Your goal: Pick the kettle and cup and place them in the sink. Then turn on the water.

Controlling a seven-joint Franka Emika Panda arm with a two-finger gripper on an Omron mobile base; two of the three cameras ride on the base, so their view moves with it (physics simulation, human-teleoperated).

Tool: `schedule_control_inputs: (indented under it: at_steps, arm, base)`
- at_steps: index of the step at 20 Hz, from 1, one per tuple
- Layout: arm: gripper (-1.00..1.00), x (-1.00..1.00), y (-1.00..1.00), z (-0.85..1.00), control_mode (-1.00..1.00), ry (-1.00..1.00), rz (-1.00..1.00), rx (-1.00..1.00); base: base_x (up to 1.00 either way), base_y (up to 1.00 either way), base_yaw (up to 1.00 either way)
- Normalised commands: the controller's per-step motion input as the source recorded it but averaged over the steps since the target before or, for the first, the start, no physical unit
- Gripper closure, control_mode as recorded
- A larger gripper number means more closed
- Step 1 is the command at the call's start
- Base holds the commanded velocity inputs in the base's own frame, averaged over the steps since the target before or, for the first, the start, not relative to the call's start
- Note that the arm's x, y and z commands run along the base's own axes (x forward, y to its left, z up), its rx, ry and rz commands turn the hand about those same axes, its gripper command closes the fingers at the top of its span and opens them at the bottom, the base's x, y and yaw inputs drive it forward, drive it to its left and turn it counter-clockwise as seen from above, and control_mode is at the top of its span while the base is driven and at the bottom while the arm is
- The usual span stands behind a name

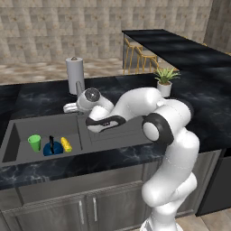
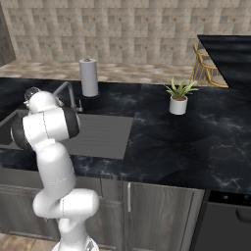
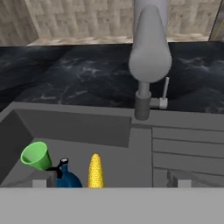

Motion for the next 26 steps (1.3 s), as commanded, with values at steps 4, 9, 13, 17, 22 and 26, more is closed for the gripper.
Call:
schedule_control_inputs:
  at_steps: [4, 9, 13, 17, 22, 26]
  arm:
    - [-1.0, -0.26, -0.55, 0.29, -1.0, -0.09, 0.04, 0.02]
    - [-1.0, -0.08, -0.56, 0.15, -1.0, -0.05, 0.03, 0.0]
    - [-1.0, 0.0, -0.54, 0.1, -1.0, -0.03, 0.01, 0.0]
    - [-1.0, 0.0, -0.56, 0.07, -1.0, -0.05, 0.03, 0.0]
    - [-1.0, 0.0, -0.5, 0.07, -1.0, -0.09, 0.02, 0.02]
    - [-1.0, 0.0, -0.33, 0.06, -1.0, -0.16, 0.0, 0.02]
  base:
    - [0.0, 0.0, 0.0]
    - [0.0, 0.0, 0.0]
    - [0.0, 0.0, 0.0]
    - [0.0, 0.0, 0.0]
    - [0.0, 0.0, 0.0]
    - [0.0, 0.0, 0.0]
